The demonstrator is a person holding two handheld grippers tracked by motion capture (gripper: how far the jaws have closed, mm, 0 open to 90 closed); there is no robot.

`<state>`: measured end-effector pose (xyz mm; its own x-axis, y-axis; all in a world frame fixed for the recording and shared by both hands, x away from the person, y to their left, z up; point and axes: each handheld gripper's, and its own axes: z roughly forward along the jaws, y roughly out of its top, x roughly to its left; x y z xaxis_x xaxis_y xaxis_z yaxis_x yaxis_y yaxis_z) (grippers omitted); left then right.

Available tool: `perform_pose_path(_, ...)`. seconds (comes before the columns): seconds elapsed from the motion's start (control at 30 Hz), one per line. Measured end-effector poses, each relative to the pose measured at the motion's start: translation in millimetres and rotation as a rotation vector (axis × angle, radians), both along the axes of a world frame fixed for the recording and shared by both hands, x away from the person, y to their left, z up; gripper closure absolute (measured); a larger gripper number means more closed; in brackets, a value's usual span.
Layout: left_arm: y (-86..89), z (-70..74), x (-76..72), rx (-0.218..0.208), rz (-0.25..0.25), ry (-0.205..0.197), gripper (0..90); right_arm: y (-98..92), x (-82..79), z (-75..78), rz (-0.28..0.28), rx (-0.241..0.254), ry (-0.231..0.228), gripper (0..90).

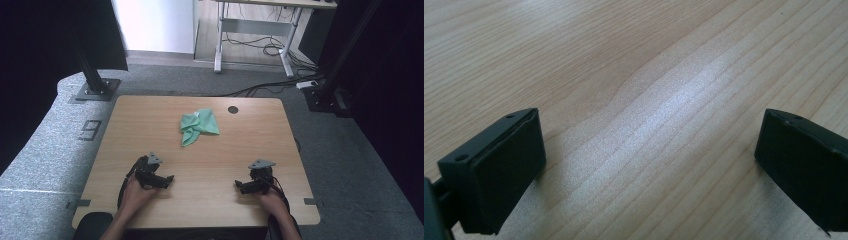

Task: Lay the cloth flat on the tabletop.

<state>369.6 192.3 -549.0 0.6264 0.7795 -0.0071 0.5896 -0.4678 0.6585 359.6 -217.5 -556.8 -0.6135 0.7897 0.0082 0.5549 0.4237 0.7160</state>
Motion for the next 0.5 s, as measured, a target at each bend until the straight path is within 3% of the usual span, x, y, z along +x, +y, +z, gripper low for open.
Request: perform_pose_path(0.5,-2.6,-0.1,2.0,0.0,0.0,0.001,0.0,0.0,0.0,0.0,0.0,0.0,0.0,0.0)
